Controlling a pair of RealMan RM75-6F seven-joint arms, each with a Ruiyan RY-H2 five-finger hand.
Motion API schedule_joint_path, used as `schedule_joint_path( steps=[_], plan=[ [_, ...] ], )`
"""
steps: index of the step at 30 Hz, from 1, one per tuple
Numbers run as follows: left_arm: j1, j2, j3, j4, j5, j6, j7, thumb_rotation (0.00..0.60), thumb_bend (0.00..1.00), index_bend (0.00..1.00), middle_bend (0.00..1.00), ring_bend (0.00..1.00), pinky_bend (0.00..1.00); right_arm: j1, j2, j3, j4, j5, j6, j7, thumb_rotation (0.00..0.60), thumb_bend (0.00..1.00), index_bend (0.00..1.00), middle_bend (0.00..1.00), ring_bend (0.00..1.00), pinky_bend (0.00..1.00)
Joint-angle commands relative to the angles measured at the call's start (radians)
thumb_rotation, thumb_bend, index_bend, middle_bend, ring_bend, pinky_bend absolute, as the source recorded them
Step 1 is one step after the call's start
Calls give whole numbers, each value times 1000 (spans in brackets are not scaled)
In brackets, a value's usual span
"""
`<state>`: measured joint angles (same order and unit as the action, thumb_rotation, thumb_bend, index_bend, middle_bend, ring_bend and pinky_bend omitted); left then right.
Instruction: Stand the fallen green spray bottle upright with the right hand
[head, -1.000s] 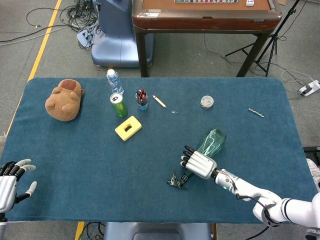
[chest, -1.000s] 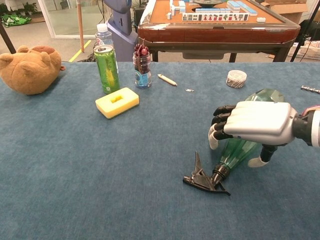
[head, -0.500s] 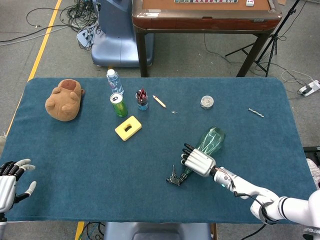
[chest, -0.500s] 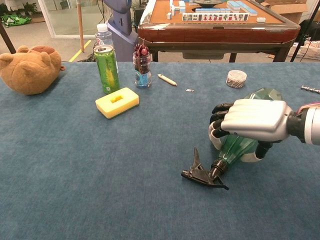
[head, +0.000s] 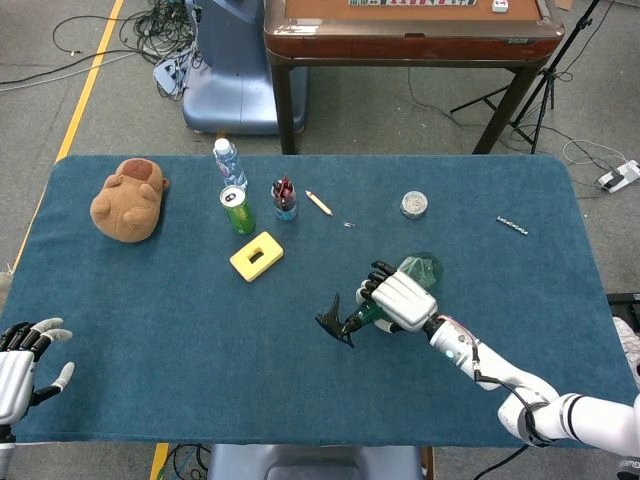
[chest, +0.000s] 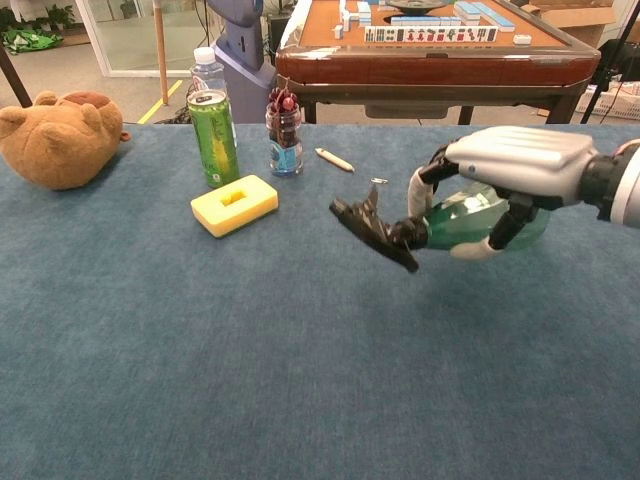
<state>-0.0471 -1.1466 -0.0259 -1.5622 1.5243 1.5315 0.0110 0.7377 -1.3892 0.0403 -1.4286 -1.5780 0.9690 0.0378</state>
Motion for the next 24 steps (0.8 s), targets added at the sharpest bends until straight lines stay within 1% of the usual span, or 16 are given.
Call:
schedule_joint_path(
  steps=[1,8,15,19,24],
  plan=[
    [0,1,0,0,0,1,1,600,333,368,248,213,139,-24,30,55,-30,73,38,169,600,354,685,431,281,174],
    [1,2,2,-5,2,1,5,600,333,368,248,213,139,-53,32,97,-43,128,54,453,600,365,693,440,288,174],
    [3,5,0,-11,1,5,11,600,333,368,248,213,139,-64,19,127,-32,155,33,737,600,364,693,442,288,174],
    [4,5,0,-13,-1,6,13,600,333,368,248,213,139,-65,5,139,-12,158,20,874,600,365,693,442,288,177],
    [3,5,0,-15,1,5,16,600,333,368,248,213,139,-65,-36,137,40,144,19,969,600,365,693,442,288,179]
  ],
)
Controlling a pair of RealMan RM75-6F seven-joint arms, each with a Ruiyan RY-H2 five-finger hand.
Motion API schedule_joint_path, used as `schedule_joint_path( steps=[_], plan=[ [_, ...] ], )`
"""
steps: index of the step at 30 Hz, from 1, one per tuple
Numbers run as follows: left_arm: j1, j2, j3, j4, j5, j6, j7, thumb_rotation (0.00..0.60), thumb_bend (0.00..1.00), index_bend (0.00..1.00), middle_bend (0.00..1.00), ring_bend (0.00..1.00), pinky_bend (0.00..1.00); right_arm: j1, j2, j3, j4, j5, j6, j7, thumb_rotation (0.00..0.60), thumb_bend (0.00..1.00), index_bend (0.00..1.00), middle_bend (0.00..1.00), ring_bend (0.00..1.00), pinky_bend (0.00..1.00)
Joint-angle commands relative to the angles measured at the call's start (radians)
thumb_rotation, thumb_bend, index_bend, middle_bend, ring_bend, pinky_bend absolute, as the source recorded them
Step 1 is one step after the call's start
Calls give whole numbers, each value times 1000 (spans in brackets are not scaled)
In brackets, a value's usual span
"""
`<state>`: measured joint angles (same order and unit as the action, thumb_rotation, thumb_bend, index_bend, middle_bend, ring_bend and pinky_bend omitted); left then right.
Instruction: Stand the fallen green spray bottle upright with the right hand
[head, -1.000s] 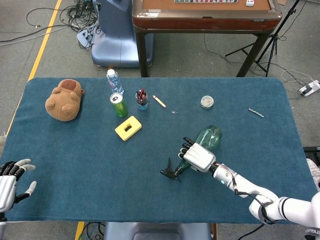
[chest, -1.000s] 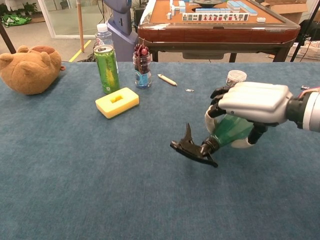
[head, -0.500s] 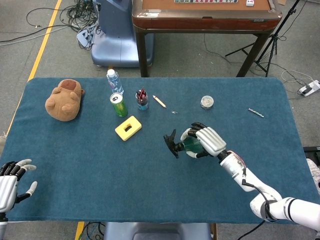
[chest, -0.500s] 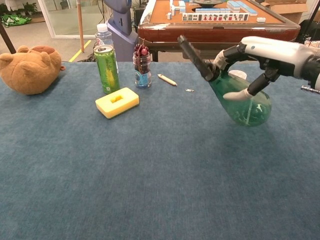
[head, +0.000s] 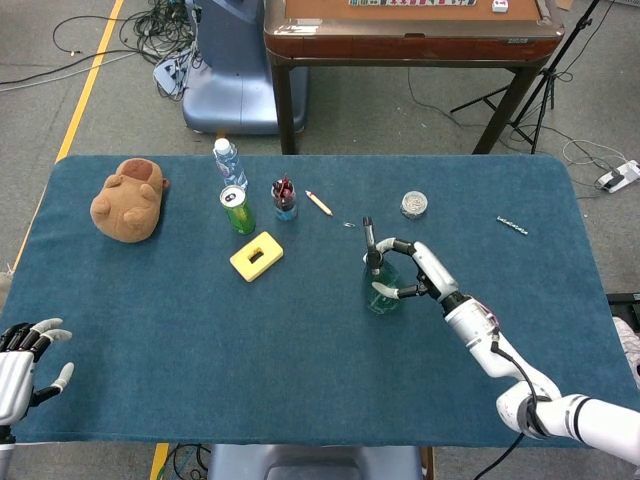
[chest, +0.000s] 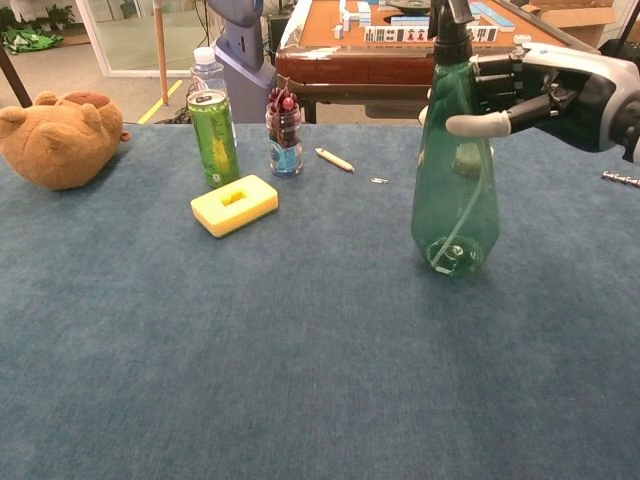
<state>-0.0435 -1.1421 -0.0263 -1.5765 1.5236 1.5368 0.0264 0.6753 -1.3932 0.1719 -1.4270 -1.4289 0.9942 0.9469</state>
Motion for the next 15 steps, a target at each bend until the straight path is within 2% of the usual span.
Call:
schedule_joint_path(
  steps=[1,9,15],
  plan=[
    [0,0,1,-1,2,0,0,600,333,368,248,213,139,-2,-38,5,46,-9,-5,78,600,365,693,442,288,179],
    [1,0,0,2,0,1,-3,600,333,368,248,213,139,-4,-82,-5,115,-41,10,189,600,364,693,442,288,179],
    [3,-1,-1,7,-4,2,-7,600,333,368,248,213,139,-4,-79,-29,141,-94,33,259,600,353,693,409,287,180]
  ],
)
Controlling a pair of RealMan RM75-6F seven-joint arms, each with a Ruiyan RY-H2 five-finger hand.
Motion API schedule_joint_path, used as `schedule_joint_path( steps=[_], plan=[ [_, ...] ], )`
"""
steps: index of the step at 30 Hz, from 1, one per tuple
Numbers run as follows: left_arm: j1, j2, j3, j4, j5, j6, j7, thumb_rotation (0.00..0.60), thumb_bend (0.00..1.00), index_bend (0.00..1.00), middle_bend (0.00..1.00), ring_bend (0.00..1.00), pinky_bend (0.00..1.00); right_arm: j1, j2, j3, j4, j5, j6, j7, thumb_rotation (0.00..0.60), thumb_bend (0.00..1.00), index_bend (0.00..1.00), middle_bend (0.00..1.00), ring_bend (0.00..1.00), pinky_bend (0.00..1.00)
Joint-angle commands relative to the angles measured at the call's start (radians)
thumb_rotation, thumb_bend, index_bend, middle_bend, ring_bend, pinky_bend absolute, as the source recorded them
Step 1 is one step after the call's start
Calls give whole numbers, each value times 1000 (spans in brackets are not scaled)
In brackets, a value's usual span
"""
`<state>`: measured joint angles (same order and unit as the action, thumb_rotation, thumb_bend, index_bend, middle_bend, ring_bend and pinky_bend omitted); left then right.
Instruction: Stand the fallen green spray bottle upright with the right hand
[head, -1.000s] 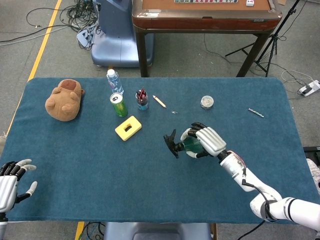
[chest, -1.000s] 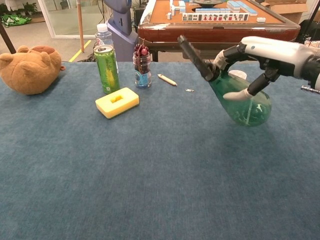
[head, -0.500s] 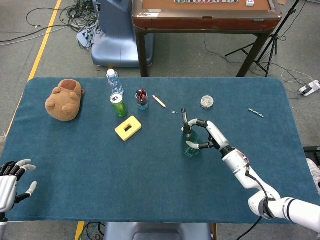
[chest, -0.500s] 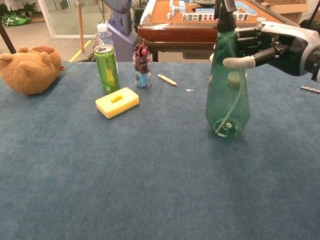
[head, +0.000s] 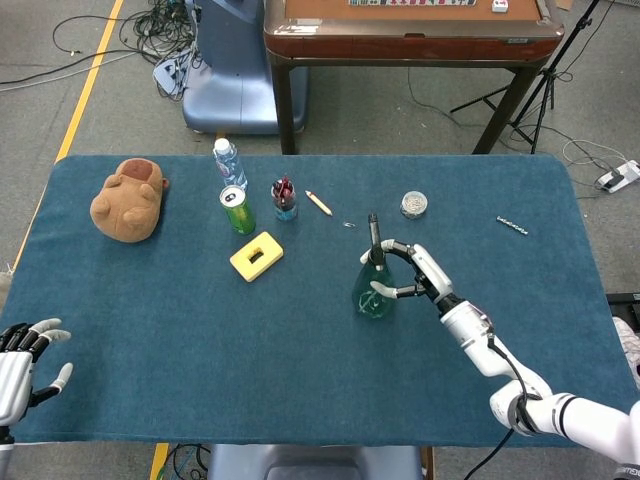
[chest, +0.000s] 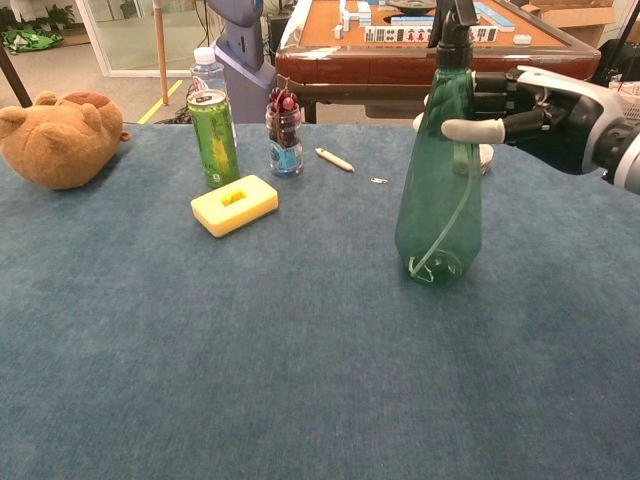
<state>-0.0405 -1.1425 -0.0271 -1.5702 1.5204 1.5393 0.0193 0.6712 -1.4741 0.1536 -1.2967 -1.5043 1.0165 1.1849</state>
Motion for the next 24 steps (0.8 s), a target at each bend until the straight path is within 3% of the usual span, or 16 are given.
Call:
schedule_joint_path(
  steps=[1,9,24],
  plan=[
    [0,0,0,2,-2,-1,0,600,333,368,248,213,139,1,4,-15,15,-25,14,30,600,338,689,400,283,181],
    [-5,-4,-2,3,1,-6,1,600,333,368,248,213,139,4,21,-41,24,-53,22,48,600,109,507,316,192,178],
    [-8,-3,-5,2,0,-7,3,600,333,368,248,213,139,-5,57,-73,2,-79,60,-5,600,24,312,229,118,120]
  ],
)
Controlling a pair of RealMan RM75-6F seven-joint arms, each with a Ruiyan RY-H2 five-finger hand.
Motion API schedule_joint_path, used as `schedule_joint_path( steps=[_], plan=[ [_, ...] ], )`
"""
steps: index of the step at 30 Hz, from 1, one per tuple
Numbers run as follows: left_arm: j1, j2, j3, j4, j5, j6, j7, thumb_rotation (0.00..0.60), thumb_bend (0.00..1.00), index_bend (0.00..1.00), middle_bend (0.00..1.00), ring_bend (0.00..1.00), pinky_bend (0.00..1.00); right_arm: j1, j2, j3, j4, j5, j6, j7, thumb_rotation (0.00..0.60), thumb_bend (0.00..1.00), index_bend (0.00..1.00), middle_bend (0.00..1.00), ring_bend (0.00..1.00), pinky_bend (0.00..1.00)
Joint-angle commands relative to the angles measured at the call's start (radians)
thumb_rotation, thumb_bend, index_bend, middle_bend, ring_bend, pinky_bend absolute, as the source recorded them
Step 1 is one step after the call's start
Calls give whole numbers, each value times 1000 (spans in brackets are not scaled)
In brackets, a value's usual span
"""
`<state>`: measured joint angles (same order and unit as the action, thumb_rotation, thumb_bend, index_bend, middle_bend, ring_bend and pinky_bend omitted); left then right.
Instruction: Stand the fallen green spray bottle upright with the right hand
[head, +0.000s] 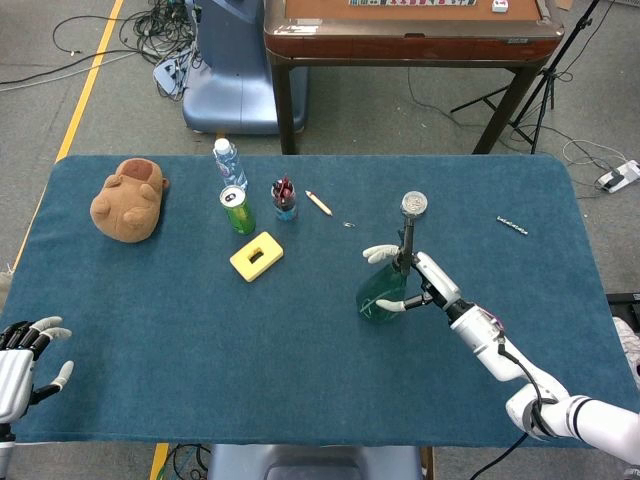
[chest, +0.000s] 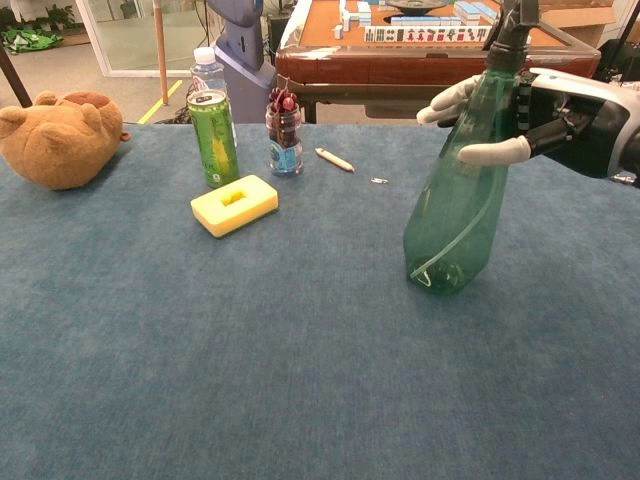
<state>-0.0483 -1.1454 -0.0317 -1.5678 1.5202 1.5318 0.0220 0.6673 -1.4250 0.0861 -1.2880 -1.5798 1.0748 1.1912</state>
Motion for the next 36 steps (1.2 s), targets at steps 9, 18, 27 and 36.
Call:
schedule_joint_path(
  steps=[9,18,27,36],
  plan=[
    [-4,-1,-2,-3,2,-3,5,600,333,368,248,213,139,-14,55,-19,-42,-2,13,-94,600,19,283,197,93,99],
    [-11,5,-3,-6,5,-8,14,600,333,368,248,213,139,-64,177,-32,-154,72,-3,-307,600,53,281,182,91,99],
    [-27,1,-5,-17,20,-16,20,600,333,368,248,213,139,-183,308,-59,-329,175,91,-803,600,167,281,195,99,99],
    [-43,1,-5,-34,40,-23,40,600,333,368,248,213,139,-352,312,-103,-392,158,322,-1114,600,192,281,242,117,99]
  ],
)
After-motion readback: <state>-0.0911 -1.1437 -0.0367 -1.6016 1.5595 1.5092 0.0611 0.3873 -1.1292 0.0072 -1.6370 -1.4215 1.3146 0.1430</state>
